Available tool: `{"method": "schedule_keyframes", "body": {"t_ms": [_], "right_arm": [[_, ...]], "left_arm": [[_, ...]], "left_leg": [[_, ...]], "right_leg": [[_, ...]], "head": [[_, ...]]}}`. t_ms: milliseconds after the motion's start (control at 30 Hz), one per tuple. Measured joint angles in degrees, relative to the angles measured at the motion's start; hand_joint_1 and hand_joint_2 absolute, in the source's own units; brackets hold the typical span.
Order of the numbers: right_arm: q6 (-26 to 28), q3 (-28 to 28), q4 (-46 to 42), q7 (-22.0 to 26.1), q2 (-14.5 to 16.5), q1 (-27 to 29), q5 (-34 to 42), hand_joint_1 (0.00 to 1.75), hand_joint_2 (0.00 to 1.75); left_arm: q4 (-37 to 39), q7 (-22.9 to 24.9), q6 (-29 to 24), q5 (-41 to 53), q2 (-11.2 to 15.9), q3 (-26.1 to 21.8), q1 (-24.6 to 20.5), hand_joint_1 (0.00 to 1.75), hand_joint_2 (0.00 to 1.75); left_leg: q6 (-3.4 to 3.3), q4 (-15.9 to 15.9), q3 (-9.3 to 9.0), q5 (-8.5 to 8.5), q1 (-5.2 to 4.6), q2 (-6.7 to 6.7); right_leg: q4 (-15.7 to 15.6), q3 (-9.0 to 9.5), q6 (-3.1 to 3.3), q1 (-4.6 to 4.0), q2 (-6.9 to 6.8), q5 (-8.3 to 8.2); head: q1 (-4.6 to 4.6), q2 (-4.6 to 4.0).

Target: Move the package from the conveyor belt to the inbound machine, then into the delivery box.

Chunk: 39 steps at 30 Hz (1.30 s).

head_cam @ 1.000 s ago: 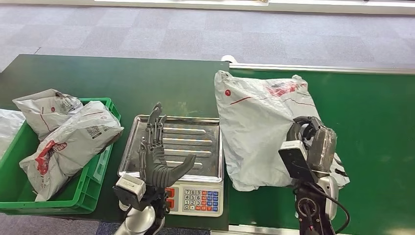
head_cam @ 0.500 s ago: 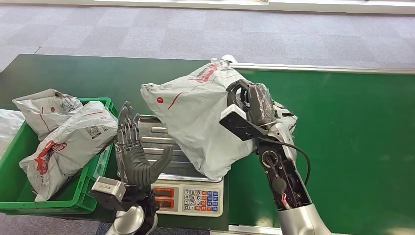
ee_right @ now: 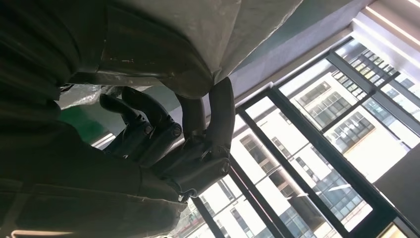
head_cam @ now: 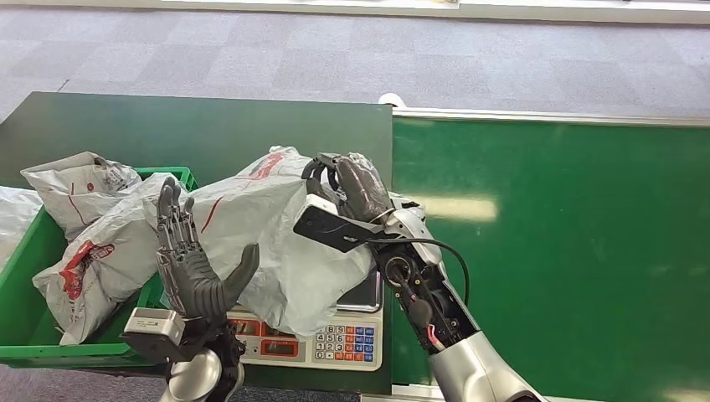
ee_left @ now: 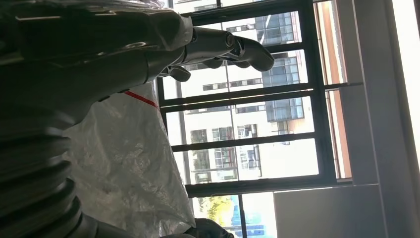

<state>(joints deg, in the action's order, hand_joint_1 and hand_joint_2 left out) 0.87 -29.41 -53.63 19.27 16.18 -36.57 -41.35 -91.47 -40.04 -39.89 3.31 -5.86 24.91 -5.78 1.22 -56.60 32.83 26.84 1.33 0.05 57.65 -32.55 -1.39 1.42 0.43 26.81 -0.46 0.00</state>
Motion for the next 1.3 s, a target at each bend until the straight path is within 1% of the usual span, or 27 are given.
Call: {"method": "schedule_keyframes", "body": {"t_ms": [233, 267, 367, 400, 500, 633, 767, 900, 1000, 1133, 1300], "right_arm": [[0.0, -1.9, 3.8, 1.0, 1.3, -0.5, 1.3, 1.75, 1.75], [0.0, -2.1, 4.2, 1.1, 1.5, -0.5, 1.3, 1.68, 1.75], [0.0, -2.4, 5.3, 1.2, 1.7, -0.5, 1.7, 0.37, 1.75], [-0.2, -2.5, 5.8, 1.3, 1.8, -0.5, 2.1, 0.00, 1.75], [-0.7, -2.7, 8.2, 2.3, 1.9, -0.4, 5.1, 0.00, 1.75], [-0.6, -2.1, 10.1, 4.9, 1.7, 0.6, 9.7, 0.00, 1.75], [-0.3, -1.3, 10.6, 5.1, 1.2, 1.7, 11.4, 0.00, 1.75], [0.1, 0.6, 10.0, 5.4, 0.5, 3.4, 15.2, 0.00, 1.75], [-1.5, 2.3, 7.2, 6.9, -0.8, 6.4, 18.8, 0.00, 1.75], [-3.4, 3.4, 1.1, 8.7, -2.5, 11.4, 21.7, 0.00, 1.75], [-4.0, 3.7, -4.7, 9.0, -3.7, 14.7, 22.7, 0.00, 1.75]], "left_arm": [[-1.7, 0.0, 0.0, 7.0, -1.0, -3.0, 0.0, 0.00, 1.75], [-1.9, 0.0, 0.0, 7.2, -1.2, -3.3, 0.0, 0.00, 1.75], [-2.5, 0.0, 0.0, 7.9, -1.6, -4.2, 0.1, 0.00, 1.75], [-3.0, 0.0, 0.0, 8.4, -1.7, -4.6, 0.1, 0.00, 1.75], [-4.4, 0.0, 0.0, 9.6, -1.9, -6.1, -0.1, 0.00, 1.75], [-4.7, 0.0, -0.1, 11.4, -1.2, -7.0, -0.4, 0.00, 1.75], [-4.6, 0.2, 0.0, 12.6, -0.6, -7.3, -0.5, 0.00, 1.75], [-4.3, 2.8, 0.6, 14.7, 0.3, -7.2, -1.9, 0.00, 1.75], [-4.4, 5.5, 2.3, 16.5, 0.8, -7.1, -4.1, 0.00, 1.75], [-5.3, 8.3, 4.5, 18.5, 1.4, -7.4, -6.9, 0.00, 1.75], [-6.7, 9.7, 5.5, 19.6, 1.7, -8.0, -8.7, 0.00, 1.75]], "left_leg": [[0.00, 0.0, -0.01, 0.00, -0.01, -0.01], [0.00, 0.0, -0.01, 0.00, 0.00, -0.02], [0.00, 0.0, -0.01, 0.00, 0.01, -0.02], [0.00, 0.0, -0.01, 0.00, 0.01, -0.01], [0.00, 0.0, -0.01, 0.00, 0.01, -0.01], [0.00, 0.0, -0.01, 0.00, 0.00, -0.02], [0.00, 0.0, -0.02, 0.00, 0.00, 0.00], [0.00, 0.0, -0.02, 0.00, 0.00, -0.02], [0.00, 0.0, -0.01, 0.00, 0.00, -0.02], [0.00, 0.0, 0.00, 0.00, 0.00, -0.01], [0.01, 0.0, 0.01, 0.01, 0.00, 0.02]], "right_leg": [[0.0, -0.01, 0.00, 0.01, 0.01, -0.01], [0.0, -0.01, 0.00, 0.00, 0.00, -0.01], [0.0, -0.02, 0.00, -0.01, 0.01, -0.01], [0.0, -0.02, 0.00, -0.01, 0.01, 0.00], [0.0, -0.02, 0.00, -0.01, 0.00, 0.00], [0.0, -0.03, 0.00, -0.01, 0.00, 0.00], [0.0, -0.07, 0.00, 0.00, 0.01, -0.01], [0.0, -0.08, 0.00, 0.00, 0.00, -0.01], [0.0, -0.07, 0.00, 0.00, 0.00, -0.01], [0.0, -0.07, 0.00, 0.00, 0.00, -0.01], [0.0, -0.10, 0.00, 0.00, 0.02, -0.01]], "head": [[-0.01, 0.00], [-0.02, 0.00], [-0.01, 0.00], [-0.01, 0.00], [0.00, 0.00], [-0.01, 0.00], [-0.01, 0.00], [-0.02, 0.00], [-0.01, 0.00], [-0.01, 0.00], [-0.01, 0.00]]}}
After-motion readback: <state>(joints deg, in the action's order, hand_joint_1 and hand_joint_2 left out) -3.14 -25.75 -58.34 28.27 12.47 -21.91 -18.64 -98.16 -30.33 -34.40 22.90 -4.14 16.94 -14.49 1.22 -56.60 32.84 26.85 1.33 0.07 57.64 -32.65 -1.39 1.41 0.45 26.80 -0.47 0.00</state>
